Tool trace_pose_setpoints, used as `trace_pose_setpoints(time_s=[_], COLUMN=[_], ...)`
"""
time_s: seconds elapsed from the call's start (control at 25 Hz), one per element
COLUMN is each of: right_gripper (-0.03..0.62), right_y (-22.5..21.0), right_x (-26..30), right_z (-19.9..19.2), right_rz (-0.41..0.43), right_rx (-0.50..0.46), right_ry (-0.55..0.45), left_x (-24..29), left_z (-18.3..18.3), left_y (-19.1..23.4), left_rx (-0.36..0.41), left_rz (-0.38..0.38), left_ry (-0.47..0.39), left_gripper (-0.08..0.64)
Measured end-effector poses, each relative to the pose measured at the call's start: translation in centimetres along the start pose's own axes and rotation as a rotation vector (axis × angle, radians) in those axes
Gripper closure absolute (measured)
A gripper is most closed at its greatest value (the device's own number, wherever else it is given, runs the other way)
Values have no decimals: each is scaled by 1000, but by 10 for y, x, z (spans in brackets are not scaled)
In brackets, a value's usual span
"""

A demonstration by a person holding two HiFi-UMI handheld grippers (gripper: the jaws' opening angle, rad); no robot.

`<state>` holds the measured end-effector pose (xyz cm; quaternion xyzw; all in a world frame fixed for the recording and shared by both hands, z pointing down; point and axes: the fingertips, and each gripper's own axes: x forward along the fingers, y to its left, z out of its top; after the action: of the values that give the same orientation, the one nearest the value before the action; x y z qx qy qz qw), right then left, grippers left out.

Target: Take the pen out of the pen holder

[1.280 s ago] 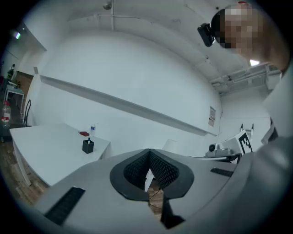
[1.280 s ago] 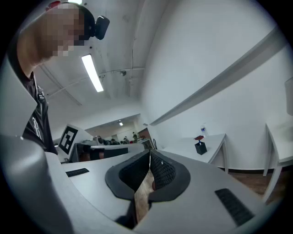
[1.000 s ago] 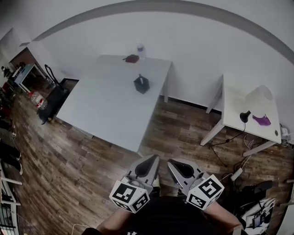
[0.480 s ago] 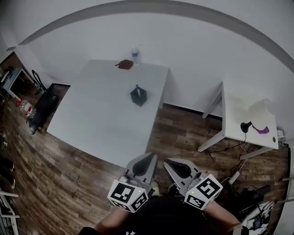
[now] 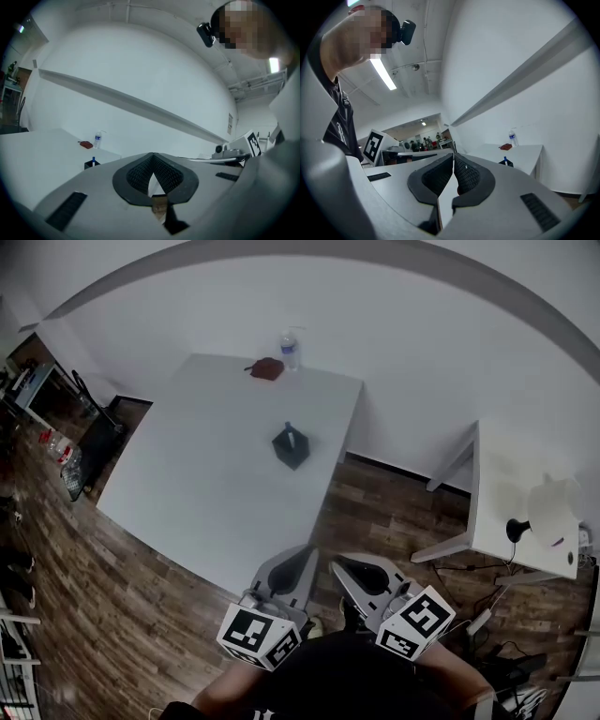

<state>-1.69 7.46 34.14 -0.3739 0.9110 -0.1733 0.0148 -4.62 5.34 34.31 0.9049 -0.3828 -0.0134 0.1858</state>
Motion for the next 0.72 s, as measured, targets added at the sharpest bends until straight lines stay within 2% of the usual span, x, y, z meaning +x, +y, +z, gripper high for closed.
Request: trace_pose_setpoints(time_s=[0.44, 0.72], right_gripper=[577, 577], right_y=[-108, -140], right_x=[33, 59], right_z=[32, 27], right_rz=[168, 270], right_rx=[21, 29], right_ry=[65, 124], left_x=[96, 125], left_z=[26, 24], left_y=[30, 48], left_rx=[-18, -20], left_rz=[192, 266], left_ry=[-22, -6], left_gripper=[555, 555])
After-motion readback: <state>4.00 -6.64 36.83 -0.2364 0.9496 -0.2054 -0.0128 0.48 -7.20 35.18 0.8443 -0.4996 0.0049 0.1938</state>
